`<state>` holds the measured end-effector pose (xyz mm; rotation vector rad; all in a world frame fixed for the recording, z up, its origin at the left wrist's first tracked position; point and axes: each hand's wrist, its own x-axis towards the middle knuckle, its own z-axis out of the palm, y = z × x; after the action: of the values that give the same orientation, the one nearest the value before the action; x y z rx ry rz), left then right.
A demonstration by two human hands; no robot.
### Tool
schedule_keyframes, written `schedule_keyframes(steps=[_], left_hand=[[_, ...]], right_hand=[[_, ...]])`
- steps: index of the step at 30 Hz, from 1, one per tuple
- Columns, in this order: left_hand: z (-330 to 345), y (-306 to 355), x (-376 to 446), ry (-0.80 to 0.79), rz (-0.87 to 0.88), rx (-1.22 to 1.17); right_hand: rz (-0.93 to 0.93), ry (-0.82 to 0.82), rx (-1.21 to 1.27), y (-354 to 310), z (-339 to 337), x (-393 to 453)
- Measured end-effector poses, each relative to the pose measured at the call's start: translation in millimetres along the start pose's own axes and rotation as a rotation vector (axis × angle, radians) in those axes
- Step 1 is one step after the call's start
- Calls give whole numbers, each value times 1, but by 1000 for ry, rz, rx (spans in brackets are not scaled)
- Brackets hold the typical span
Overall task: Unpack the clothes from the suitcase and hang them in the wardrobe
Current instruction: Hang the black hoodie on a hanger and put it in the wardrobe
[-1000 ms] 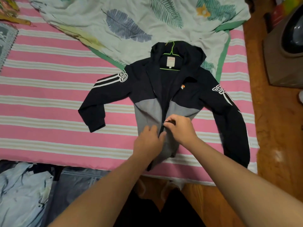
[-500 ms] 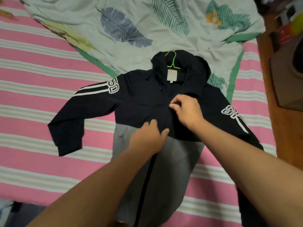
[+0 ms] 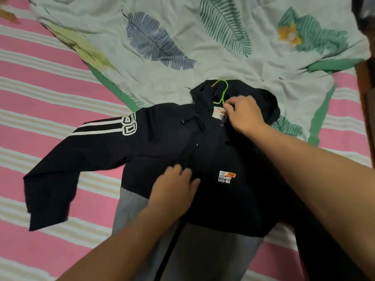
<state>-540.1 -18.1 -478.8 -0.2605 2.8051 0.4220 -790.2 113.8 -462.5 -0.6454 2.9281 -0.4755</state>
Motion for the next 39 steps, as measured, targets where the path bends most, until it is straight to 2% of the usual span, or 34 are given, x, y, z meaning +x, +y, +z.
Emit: schedule_keyframes(steps=[1, 3, 7, 9, 12, 15, 16, 17, 21, 22, 26, 29, 31, 34, 37, 39], left_hand=[[3, -6, 8, 28, -17, -16], [12, -18, 18, -49, -50, -6], [28, -34, 17, -177, -32, 80], [30, -36, 17, -218, -7, 80], [27, -39, 20, -313, -8, 13], [12, -42, 14, -454, -31, -93], [4, -42, 7, -447, -42, -130], [-8, -42, -2, -362, -50, -162], [-105, -37, -31, 428, 65, -206], [-140, -34, -37, 529, 103, -191], [-292, -17, -77, 663, 249, -36], [-390, -25, -125, 681, 321, -140], [-446, -37, -159, 661, 365, -206], [-517, -54, -214, 694, 453, -90], [-577, -69, -263, 811, 334, 74], [-605, -64, -290, 1001, 295, 127]], right_hand=[[-38, 14, -27, 1, 3, 10], [-69, -12, -99, 6, 9, 29], [72, -173, -287, 15, 30, 53], [53, -187, -340, 15, 38, 54], [-2, -97, -276, 11, 35, 44], [-107, 8, -97, 3, 5, 10], [-152, 26, -29, 1, -9, -8], [-176, 43, 40, -3, -26, -29], [-157, 209, 250, -36, -114, -113], [-151, 248, 297, -48, -142, -127], [-191, 389, 378, -117, -283, -171], [-247, 508, 375, -173, -389, -201], [-288, 531, 320, -204, -448, -217], [-350, 531, 249, -234, -516, -230], [-371, 463, 331, -254, -561, -244], [-413, 417, 386, -278, -575, -255]])
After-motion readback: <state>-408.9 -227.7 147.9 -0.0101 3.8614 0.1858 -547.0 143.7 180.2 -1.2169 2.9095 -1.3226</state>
